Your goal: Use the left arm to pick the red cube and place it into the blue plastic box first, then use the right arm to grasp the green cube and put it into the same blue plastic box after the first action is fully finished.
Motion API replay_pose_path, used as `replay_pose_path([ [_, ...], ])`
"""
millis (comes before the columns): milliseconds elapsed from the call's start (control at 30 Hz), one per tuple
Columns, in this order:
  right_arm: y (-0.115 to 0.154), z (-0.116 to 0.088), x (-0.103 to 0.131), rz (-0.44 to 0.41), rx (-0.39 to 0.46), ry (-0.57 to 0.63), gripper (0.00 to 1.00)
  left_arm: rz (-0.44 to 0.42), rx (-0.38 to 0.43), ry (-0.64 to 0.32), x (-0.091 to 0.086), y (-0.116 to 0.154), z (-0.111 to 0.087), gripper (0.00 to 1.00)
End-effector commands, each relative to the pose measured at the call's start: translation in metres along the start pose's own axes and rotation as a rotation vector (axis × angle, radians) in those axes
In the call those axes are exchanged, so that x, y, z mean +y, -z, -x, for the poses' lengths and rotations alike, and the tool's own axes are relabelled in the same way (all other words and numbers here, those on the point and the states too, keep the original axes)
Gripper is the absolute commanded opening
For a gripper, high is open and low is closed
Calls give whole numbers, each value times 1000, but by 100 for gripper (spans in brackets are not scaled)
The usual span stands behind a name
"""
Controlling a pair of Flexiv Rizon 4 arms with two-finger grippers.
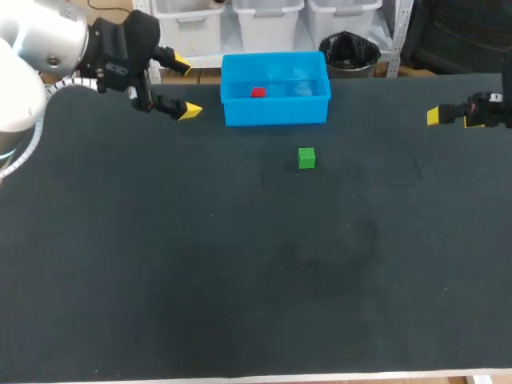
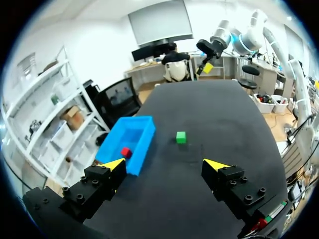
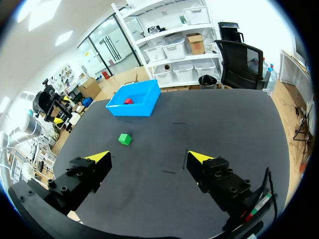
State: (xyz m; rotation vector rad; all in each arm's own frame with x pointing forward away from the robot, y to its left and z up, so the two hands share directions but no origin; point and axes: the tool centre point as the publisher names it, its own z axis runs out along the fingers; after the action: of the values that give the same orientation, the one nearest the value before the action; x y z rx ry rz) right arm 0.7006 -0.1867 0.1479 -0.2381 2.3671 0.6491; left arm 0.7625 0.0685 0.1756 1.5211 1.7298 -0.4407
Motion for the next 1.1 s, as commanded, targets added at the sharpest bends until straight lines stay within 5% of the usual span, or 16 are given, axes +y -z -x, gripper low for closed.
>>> replay_pose_path([
  [33,1,0,1,-4,1,-1,100,-3,2,0,1,0,0,100],
  [467,7,-3,1,-47,16,-19,100,-3,2,0,1,0,0,100],
  [767,-36,-11,35,-129,185,-31,100,-3,2,0,1,0,0,100],
  [1100,-79,2,68,-188,293,29,100,-3,2,0,1,0,0,100],
])
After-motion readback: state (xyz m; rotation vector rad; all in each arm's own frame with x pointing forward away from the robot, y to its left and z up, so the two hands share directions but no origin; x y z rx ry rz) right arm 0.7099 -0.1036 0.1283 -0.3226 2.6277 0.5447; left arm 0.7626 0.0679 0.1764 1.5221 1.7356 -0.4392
